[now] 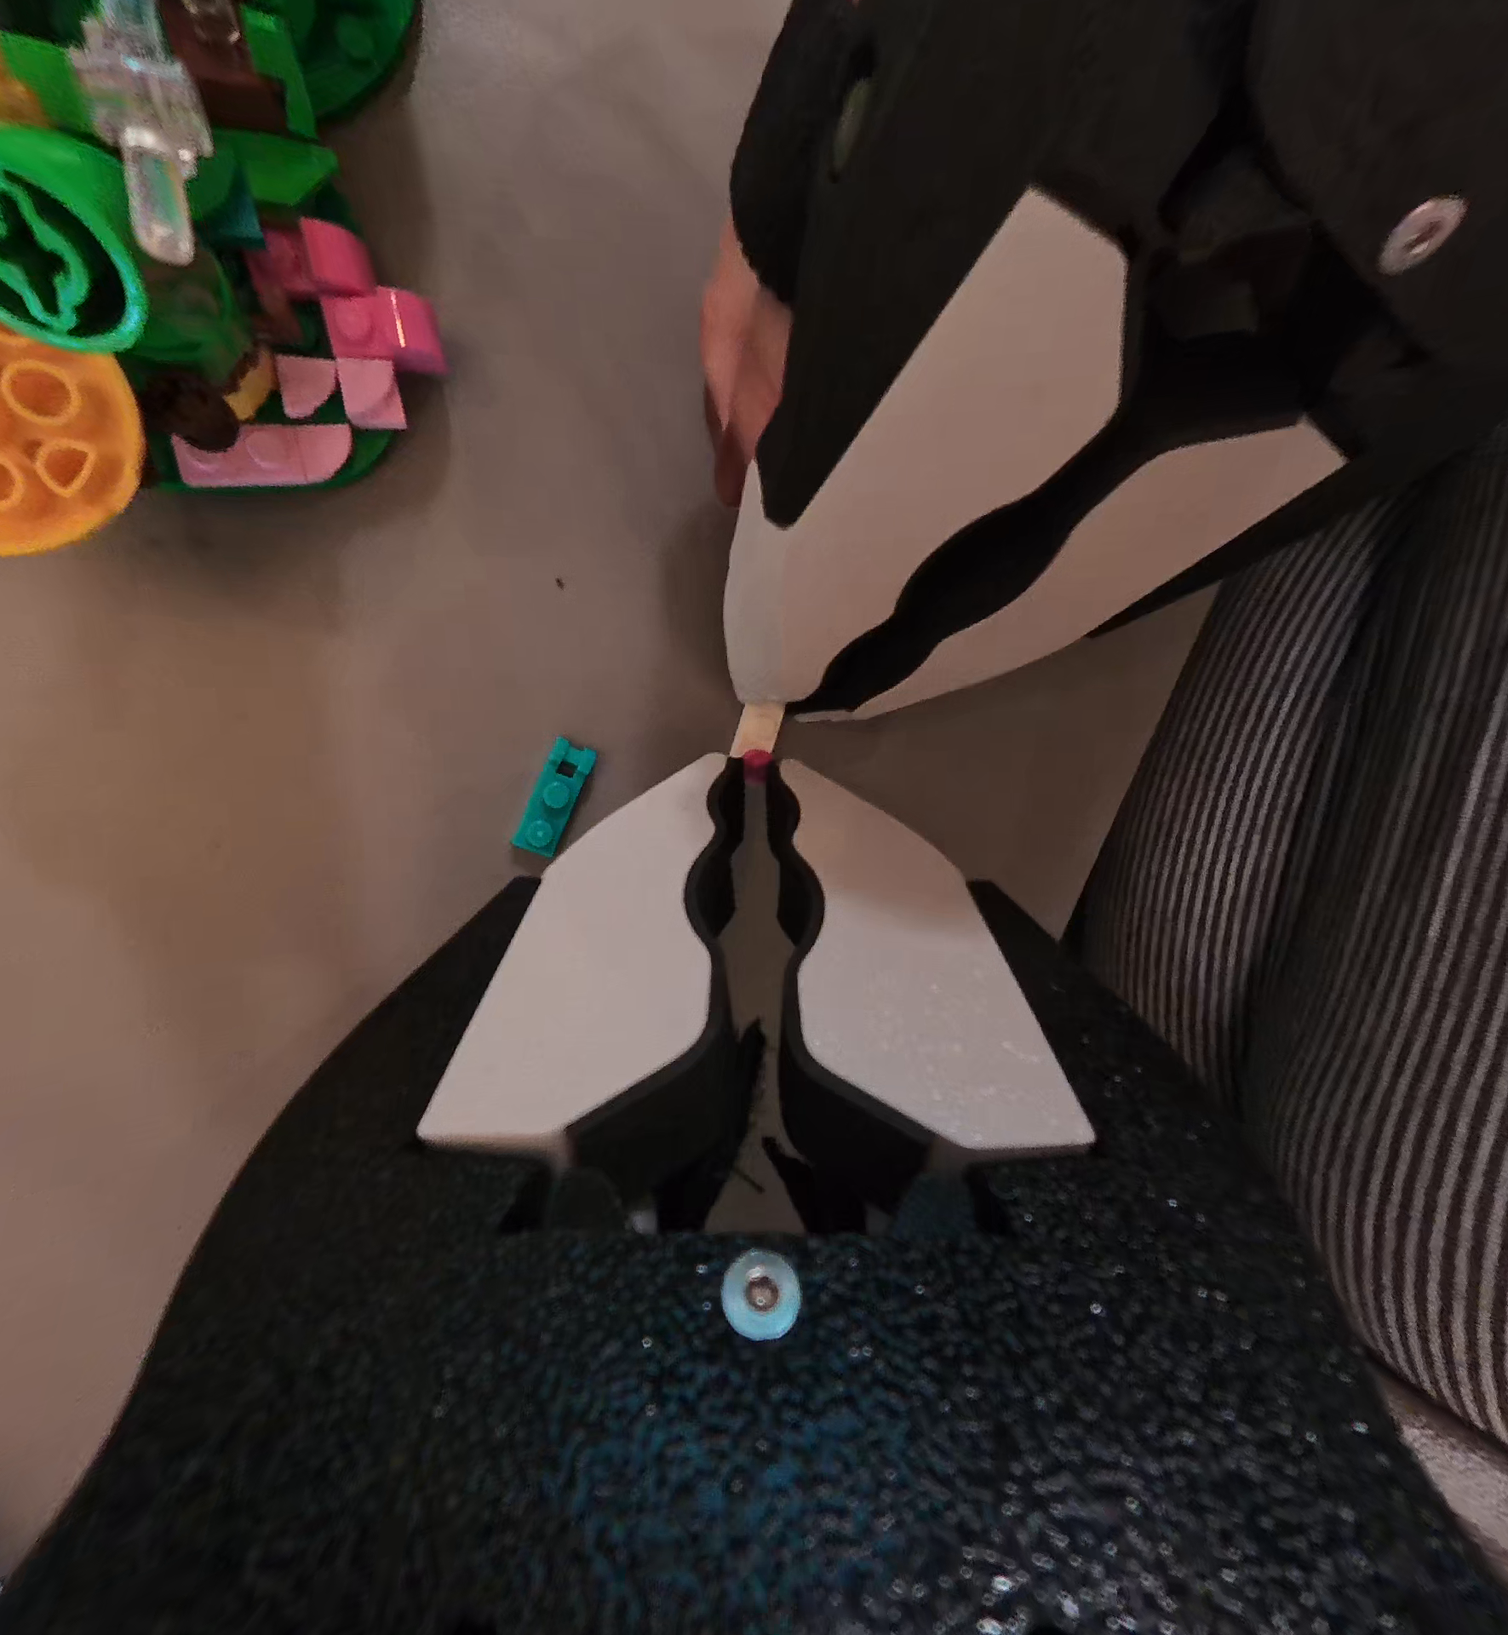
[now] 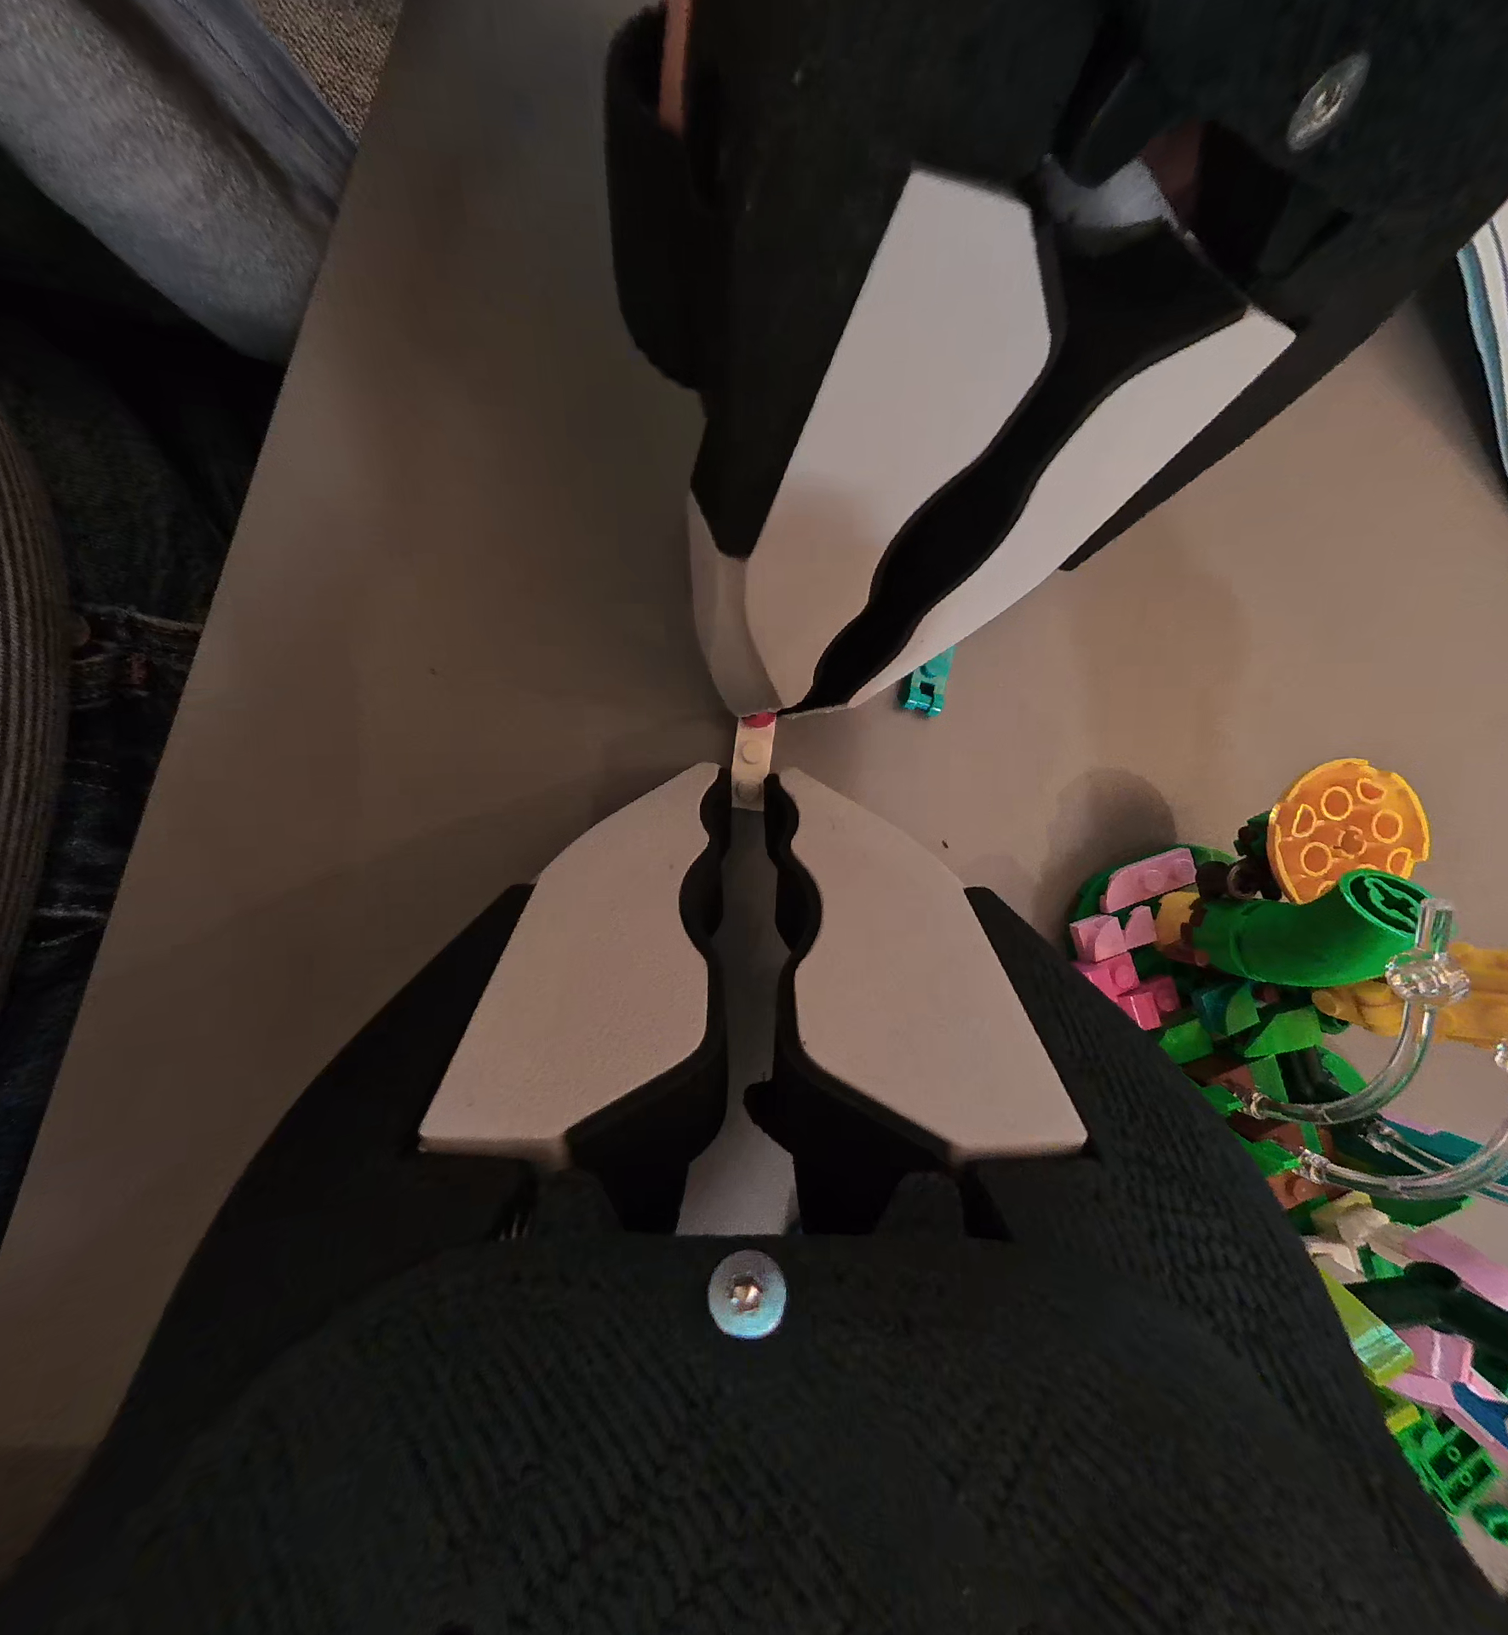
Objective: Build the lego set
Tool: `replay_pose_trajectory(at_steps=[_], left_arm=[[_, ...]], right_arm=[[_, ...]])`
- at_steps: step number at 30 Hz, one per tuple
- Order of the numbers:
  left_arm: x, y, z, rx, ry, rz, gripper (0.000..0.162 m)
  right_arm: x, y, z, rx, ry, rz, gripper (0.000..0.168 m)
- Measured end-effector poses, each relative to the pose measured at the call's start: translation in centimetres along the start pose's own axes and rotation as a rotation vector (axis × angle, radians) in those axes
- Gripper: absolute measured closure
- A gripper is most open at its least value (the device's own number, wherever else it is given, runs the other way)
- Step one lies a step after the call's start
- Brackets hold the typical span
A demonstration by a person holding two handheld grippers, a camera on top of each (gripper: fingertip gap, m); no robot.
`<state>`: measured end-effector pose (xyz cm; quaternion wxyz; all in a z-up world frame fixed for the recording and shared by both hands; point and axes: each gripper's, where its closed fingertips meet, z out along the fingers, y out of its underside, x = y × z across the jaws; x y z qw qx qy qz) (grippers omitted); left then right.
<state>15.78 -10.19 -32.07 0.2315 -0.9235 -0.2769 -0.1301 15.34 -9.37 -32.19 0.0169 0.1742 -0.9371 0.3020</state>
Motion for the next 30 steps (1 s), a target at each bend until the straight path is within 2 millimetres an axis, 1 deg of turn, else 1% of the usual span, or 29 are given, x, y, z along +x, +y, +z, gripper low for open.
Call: replay_pose_trajectory(at_steps=[6, 12, 16, 21, 26, 30], left_arm=[[-0.1, 0.0, 0.0, -0.016, -0.020, 0.008, 0.157], [0.1, 0.1, 0.0, 0.008, -0.010, -0.001, 0.145], [0.0, 0.1, 0.1, 0.032, 0.003, -0.021, 0.149], [0.0, 0.2, -0.1, 0.047, 0.006, -0.021, 0.149], [0.3, 0.0, -0.9, 0.140, -0.015, 0.034, 0.146], [-0.1, -0.9, -2.1, 0.297, -0.153, 0.217, 0.143]], right_arm=[[0.0, 0.0, 0.0, 0.013, -0.003, 0.010, 0.162], [0.0, 0.0, 0.0, 0.017, -0.003, 0.012, 0.162], [0.0, 0.0, 0.0, 0.018, -0.002, 0.012, 0.162], [0.0, 0.0, 0.0, 0.024, -0.003, 0.015, 0.162], [0.7, 0.5, -0.3, 0.020, 0.026, 0.018, 0.162], [1.3, 0.3, -0.9, 0.052, 0.043, 0.026, 0.162]])
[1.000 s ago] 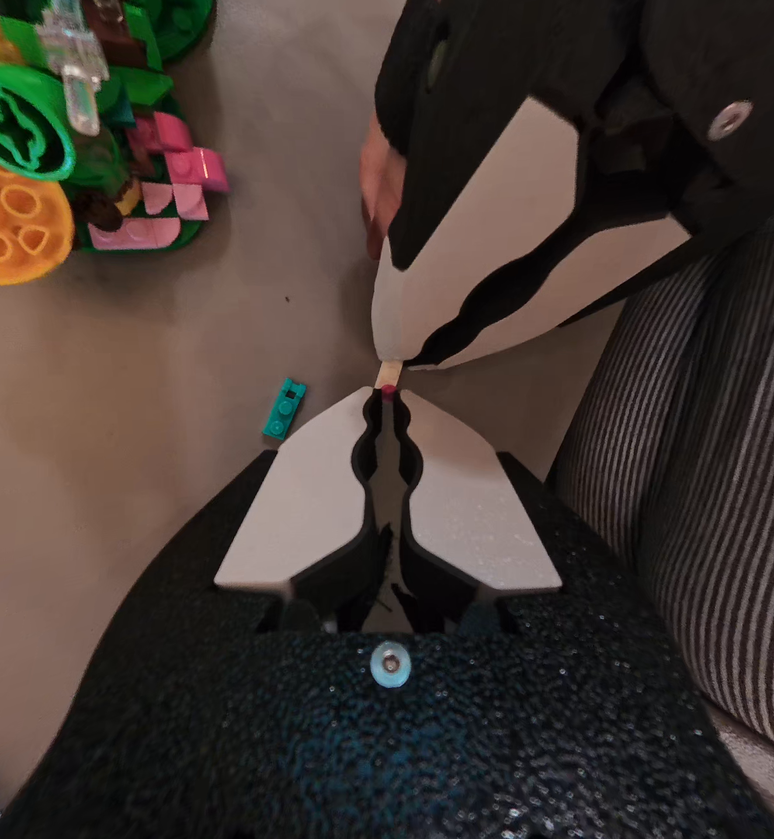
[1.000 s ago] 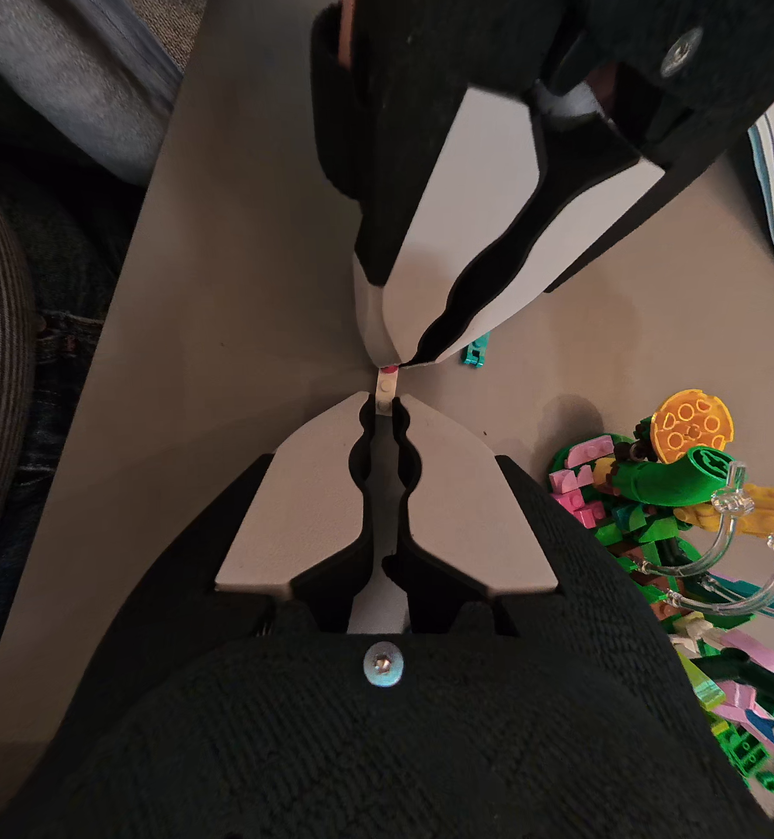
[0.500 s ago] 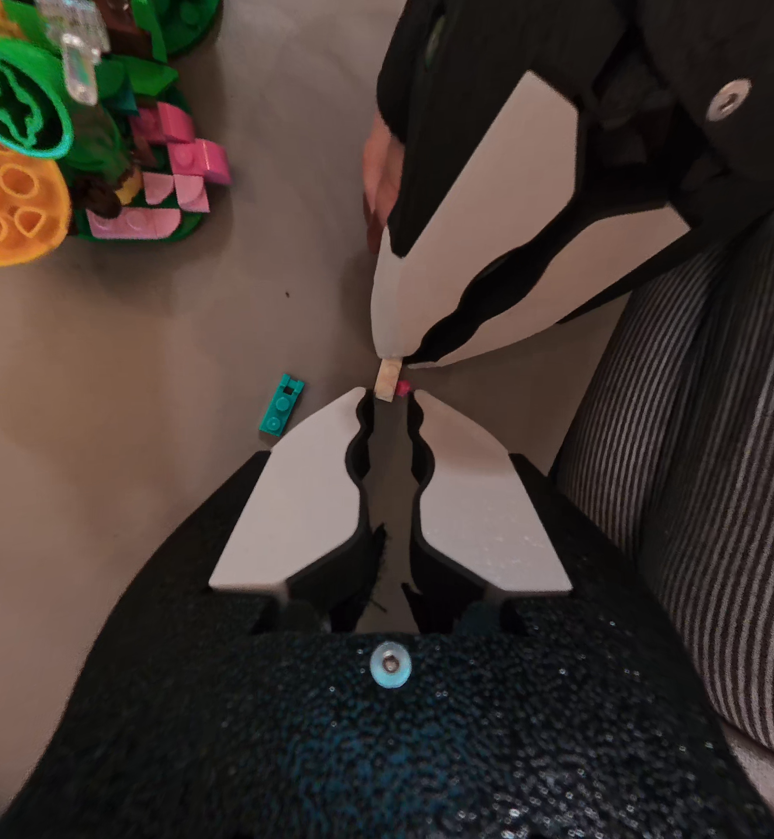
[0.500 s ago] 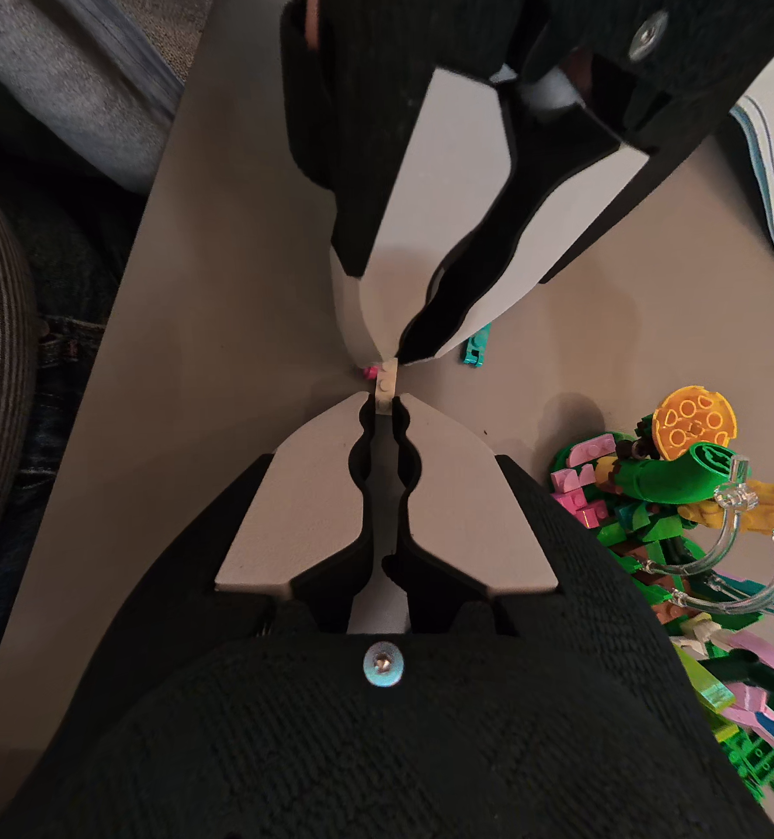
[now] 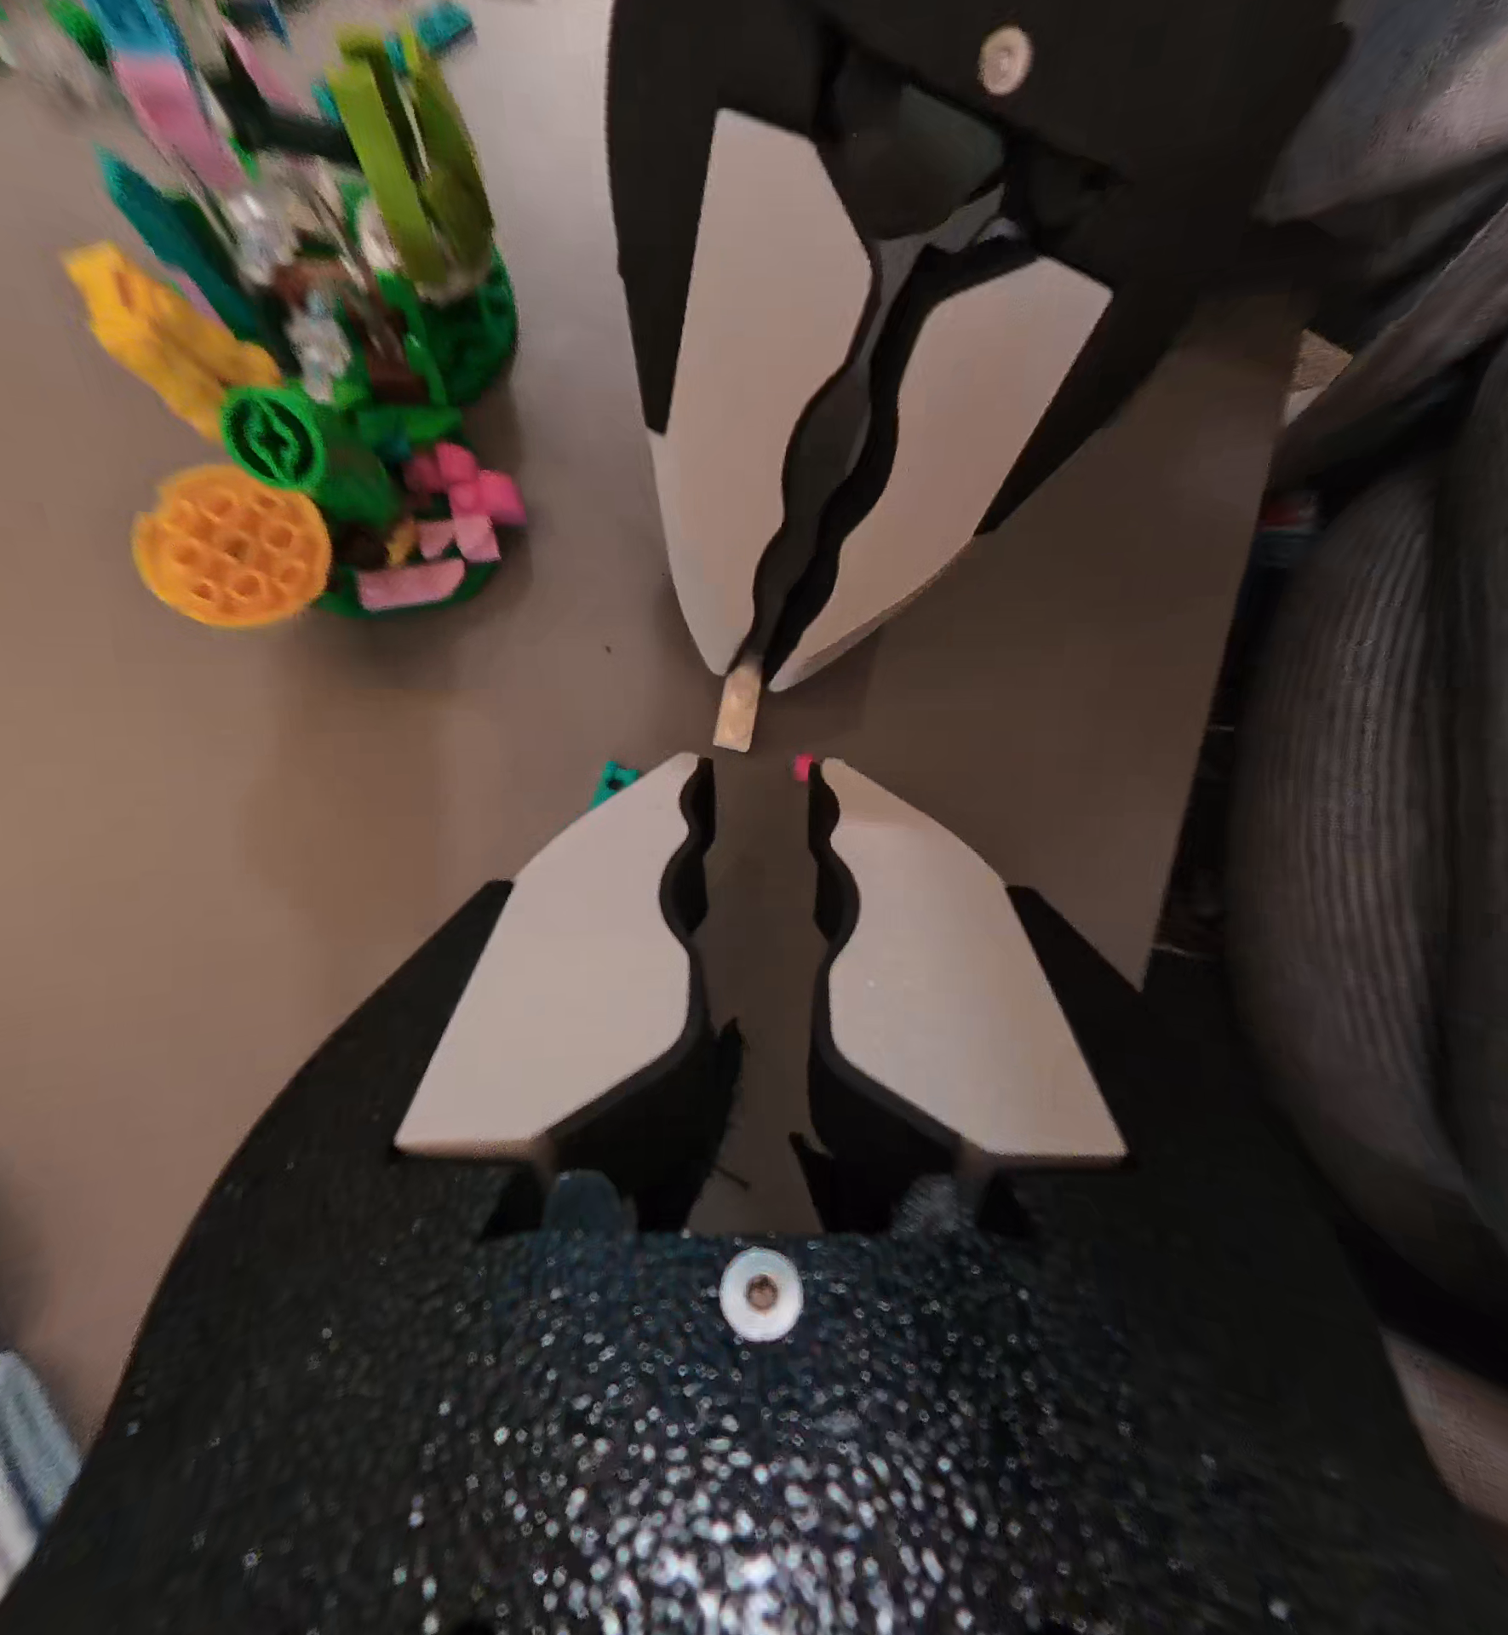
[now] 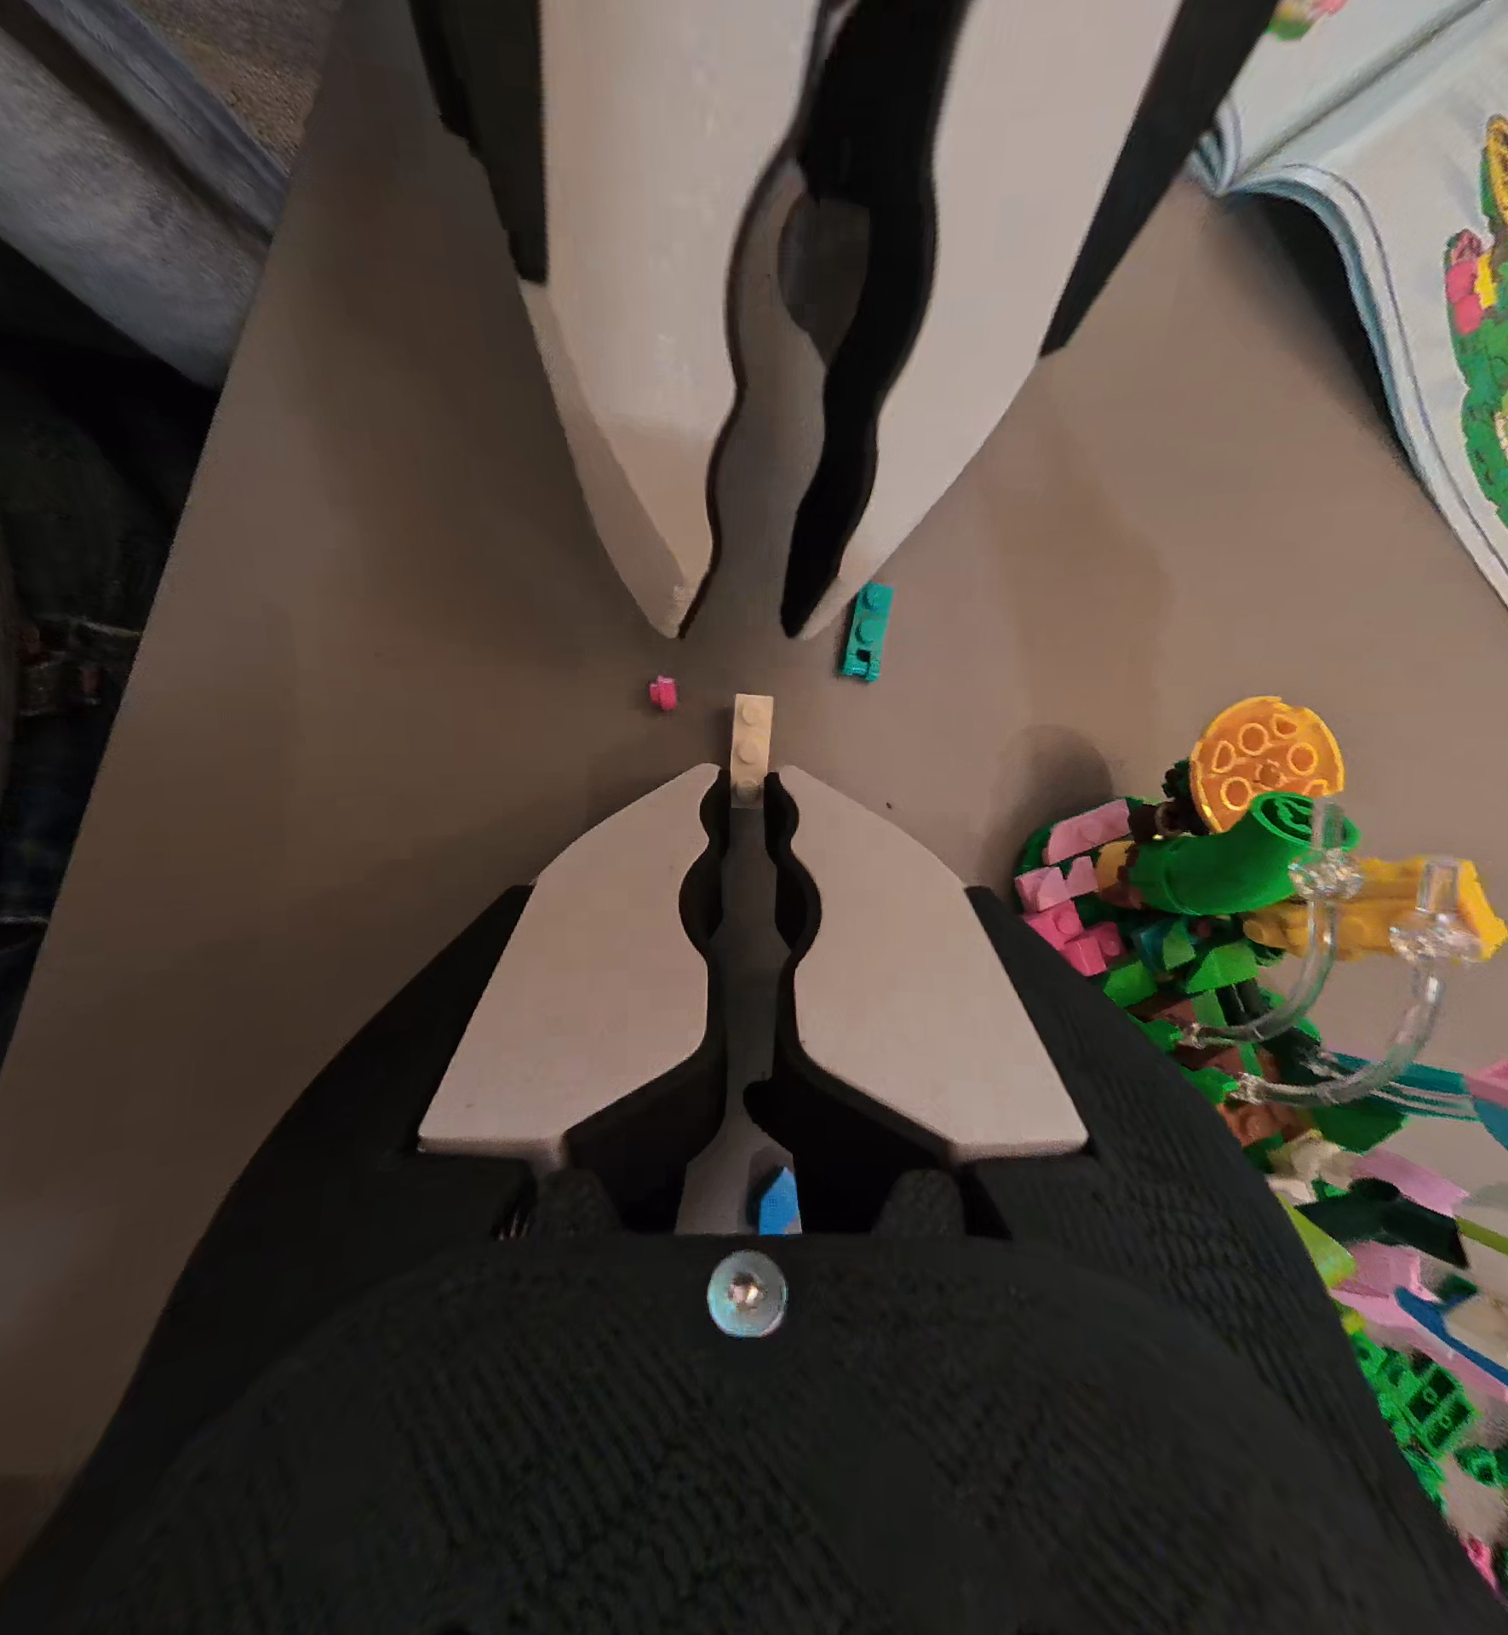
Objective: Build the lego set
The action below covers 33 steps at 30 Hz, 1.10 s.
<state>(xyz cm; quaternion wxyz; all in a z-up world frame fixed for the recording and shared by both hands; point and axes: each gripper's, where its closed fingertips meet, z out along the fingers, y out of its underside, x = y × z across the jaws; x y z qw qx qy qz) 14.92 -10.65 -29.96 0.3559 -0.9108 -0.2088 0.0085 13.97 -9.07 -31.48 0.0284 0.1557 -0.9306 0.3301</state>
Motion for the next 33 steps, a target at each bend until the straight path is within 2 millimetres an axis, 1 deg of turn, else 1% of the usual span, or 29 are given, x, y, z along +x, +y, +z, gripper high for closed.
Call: replay_pose_trajectory(at_steps=[1, 3, 5, 7, 9, 11, 13, 17, 20, 22, 24, 25, 27, 28, 31, 33], left_arm=[[-0.3, -0.2, -0.2, 0.038, -0.044, 0.029, 0.142], [-0.6, -0.7, -0.6, 0.119, -0.099, 0.037, 0.134], [-0.3, -1.2, -0.9, 0.208, -0.092, 0.016, 0.125], [0.5, -1.8, -1.2, 0.295, -0.050, 0.005, 0.126], [0.7, -2.0, -1.4, 0.340, -0.053, 0.011, 0.133], [0.6, -1.7, -1.3, 0.330, -0.080, 0.021, 0.140], [0.8, -1.4, -1.1, 0.310, -0.071, 0.025, 0.147], [1.2, -1.2, -0.9, 0.318, -0.051, 0.017, 0.148], [1.1, -1.3, -1.1, 0.344, -0.069, 0.012, 0.153], [1.2, -1.3, -1.3, 0.356, -0.066, 0.004, 0.152], [1.2, -1.1, -1.2, 0.345, -0.061, -0.009, 0.144], [1.3, -1.0, -1.2, 0.342, -0.059, -0.011, 0.143], [1.2, -1.1, -1.3, 0.349, -0.070, 0.003, 0.155], [1.1, -1.0, -1.3, 0.344, -0.080, 0.009, 0.155], [1.1, -0.9, -1.2, 0.337, -0.078, 0.004, 0.155], [1.2, -0.9, -1.0, 0.328, -0.068, -0.005, 0.147]], right_arm=[[0.1, -0.3, -0.3, 0.021, 0.005, -0.002, 0.162], [0.3, -1.2, -1.0, 0.083, 0.006, -0.009, 0.163], [0.2, -2.3, -1.7, 0.148, -0.001, -0.018, 0.163], [0.2, -2.8, -2.1, 0.178, -0.001, -0.034, 0.162], [0.1, -3.0, -2.3, 0.192, -0.001, -0.053, 0.162], [-0.1, -3.2, -2.3, 0.203, -0.007, -0.067, 0.162], [-0.3, -3.3, -2.3, 0.208, -0.015, -0.078, 0.162], [-0.5, -3.2, -2.0, 0.198, -0.016, -0.100, 0.162], [-0.6, -3.3, -1.9, 0.200, -0.020, -0.106, 0.162], [-0.7, -3.2, -1.8, 0.191, -0.020, -0.111, 0.162], [-0.7, -3.2, -1.6, 0.185, -0.021, -0.119, 0.162], [-0.8, -3.2, -1.5, 0.184, -0.025, -0.121, 0.162], [-0.9, -3.2, -1.4, 0.183, -0.030, -0.125, 0.162], [-0.9, -3.2, -1.4, 0.183, -0.028, -0.127, 0.162], [-0.9, -3.1, -1.3, 0.179, -0.028, -0.128, 0.162], [-0.8, -3.2, -1.3, 0.184, -0.028, -0.124, 0.162]])
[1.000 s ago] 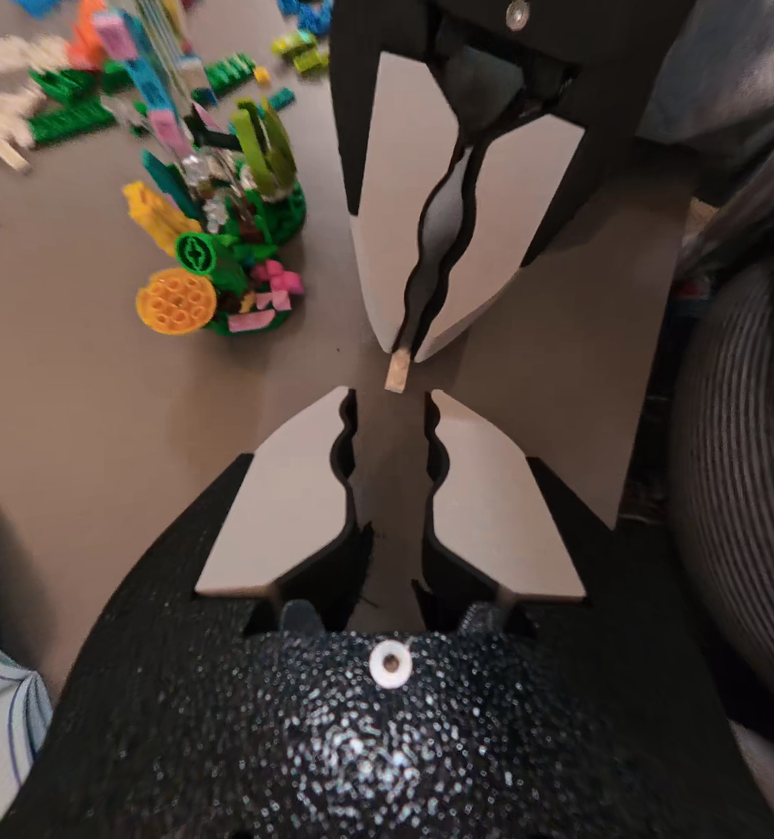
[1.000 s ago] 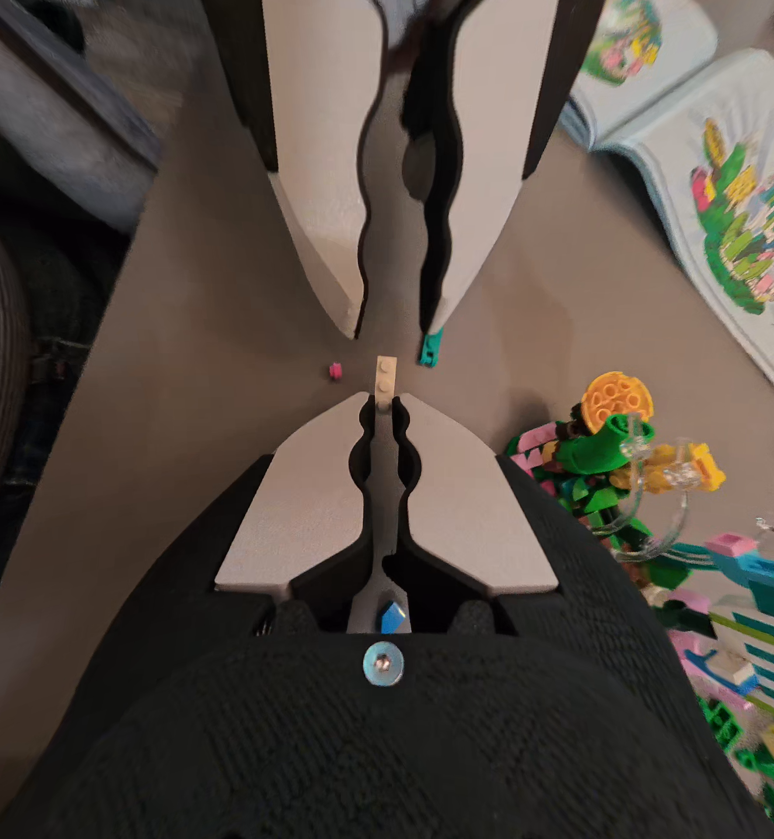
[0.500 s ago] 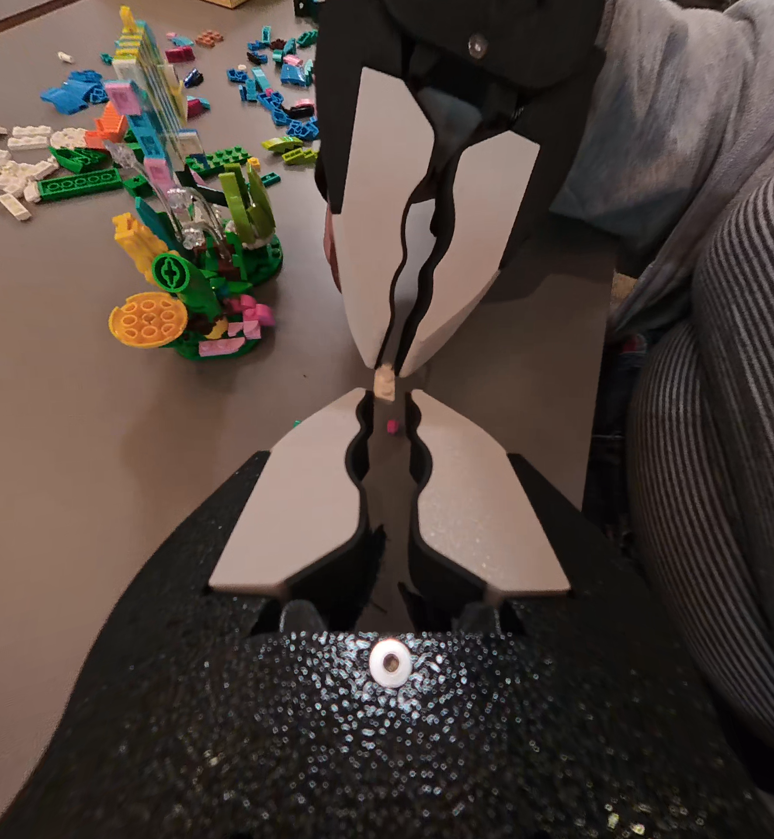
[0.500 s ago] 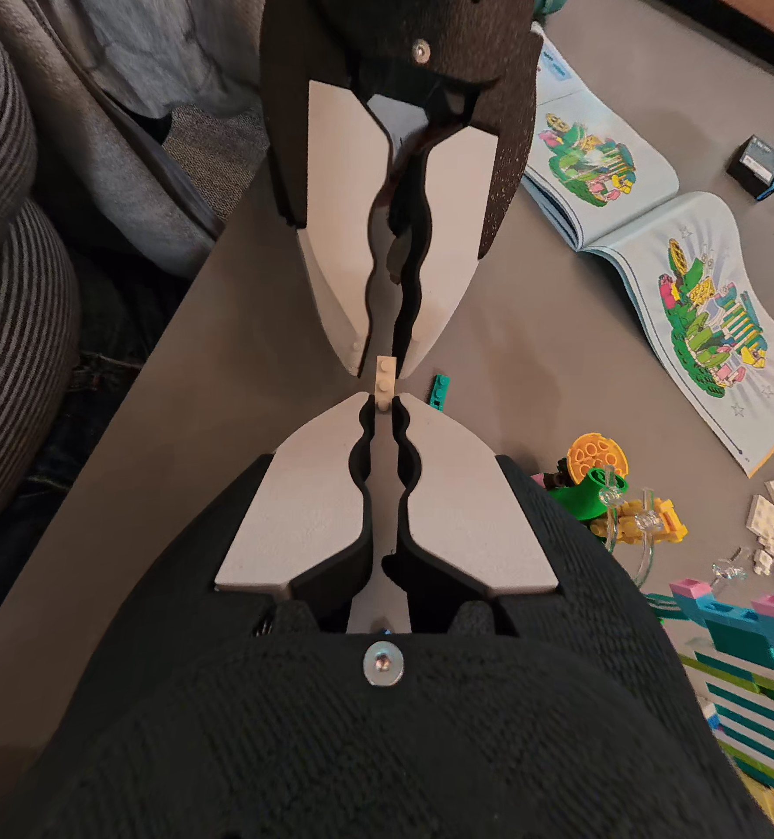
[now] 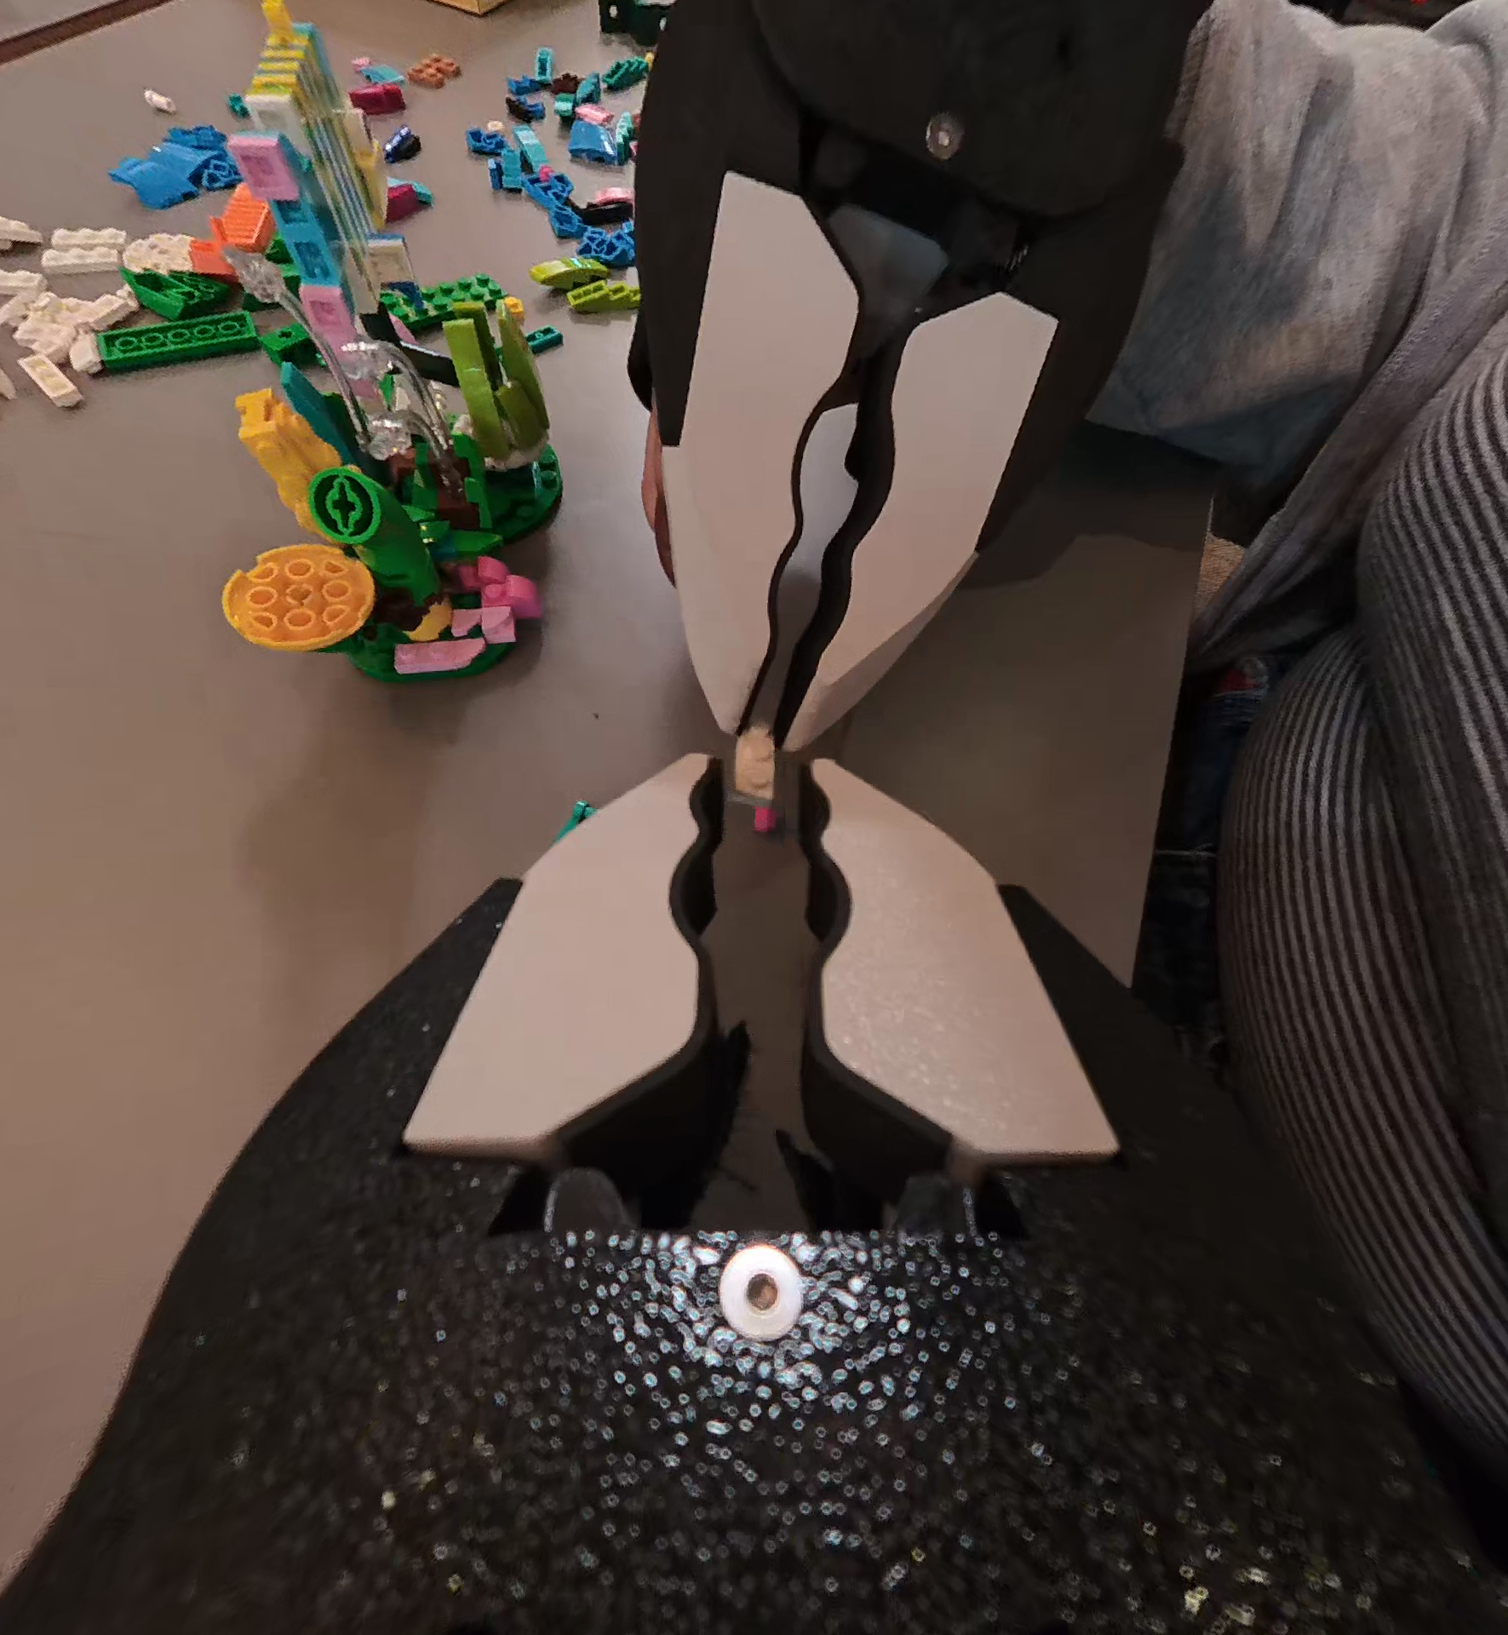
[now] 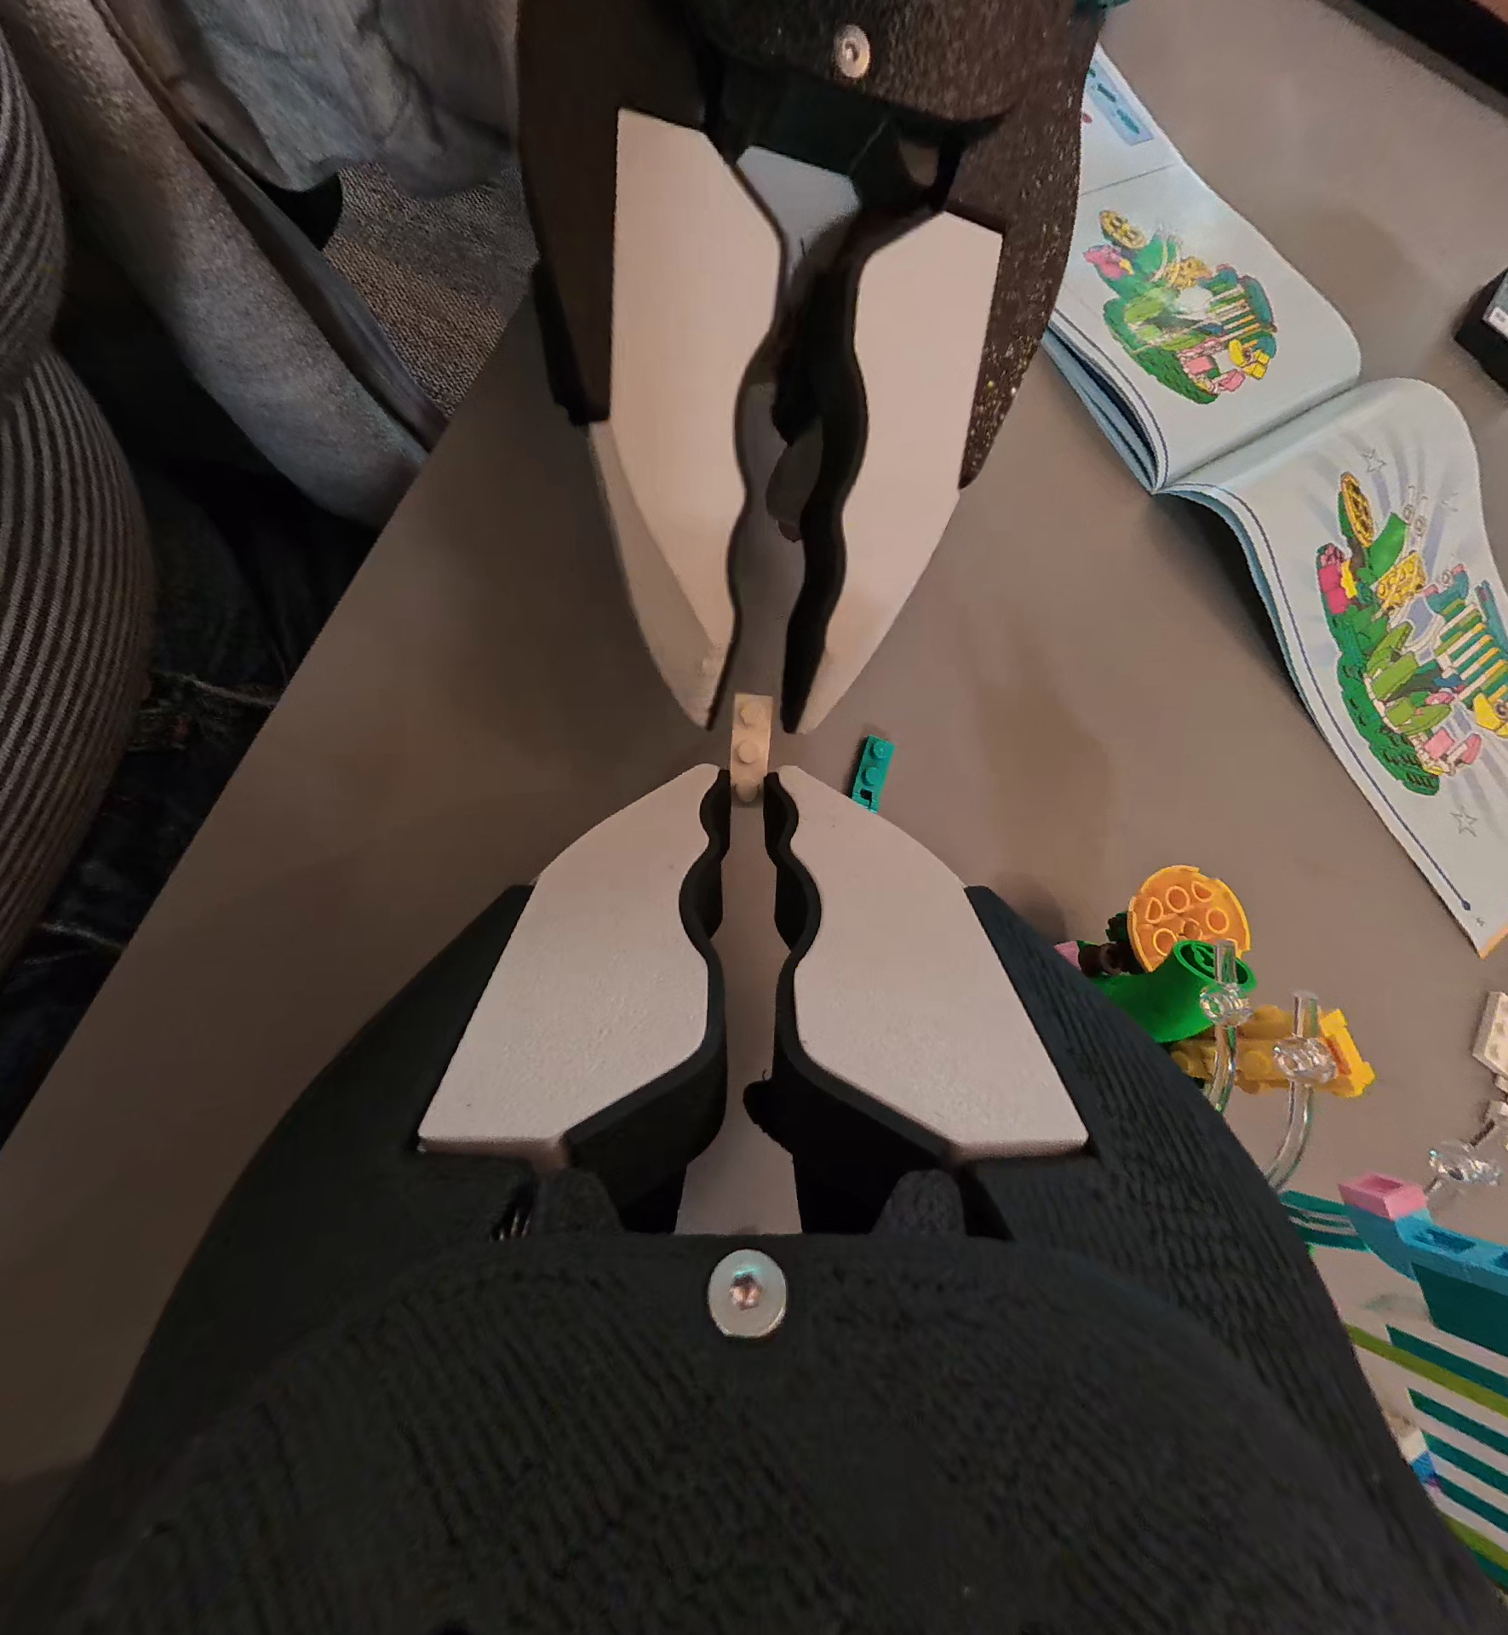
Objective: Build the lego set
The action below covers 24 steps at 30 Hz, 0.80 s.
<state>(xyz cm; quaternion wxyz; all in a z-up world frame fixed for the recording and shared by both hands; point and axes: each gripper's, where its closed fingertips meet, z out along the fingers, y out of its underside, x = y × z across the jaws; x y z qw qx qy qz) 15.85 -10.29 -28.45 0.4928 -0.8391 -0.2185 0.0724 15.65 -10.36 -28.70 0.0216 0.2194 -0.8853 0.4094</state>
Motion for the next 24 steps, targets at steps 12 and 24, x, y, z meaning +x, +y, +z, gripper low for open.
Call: replay_pose_trajectory(at_steps=[12, 24], left_arm=[[-1.5, 1.3, -2.2, -0.011, -0.126, -0.023, 0.155], [-0.9, 2.1, -2.8, -0.029, -0.139, 0.037, 0.155]], right_arm=[[-0.8, 1.2, -0.2, -0.030, -0.080, 0.080, 0.157], [-1.2, 2.0, 2.3, -0.136, -0.140, 0.100, 0.167]])
